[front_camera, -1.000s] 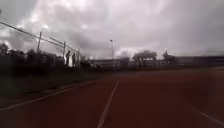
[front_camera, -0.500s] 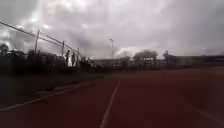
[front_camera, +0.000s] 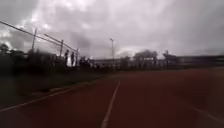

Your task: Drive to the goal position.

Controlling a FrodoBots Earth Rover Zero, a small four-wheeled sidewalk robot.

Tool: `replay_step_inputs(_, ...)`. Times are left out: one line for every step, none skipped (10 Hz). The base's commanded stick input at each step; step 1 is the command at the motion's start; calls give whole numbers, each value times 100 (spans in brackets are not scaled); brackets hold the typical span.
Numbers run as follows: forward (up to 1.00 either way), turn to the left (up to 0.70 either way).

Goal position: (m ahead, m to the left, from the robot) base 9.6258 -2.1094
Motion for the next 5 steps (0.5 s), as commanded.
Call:
replay_step_inputs(50, 0)
replay_step_inputs(50, 0)
replay_step_inputs(50, 0)
replay_step_inputs(50, 0)
replay_step_inputs(50, 0)
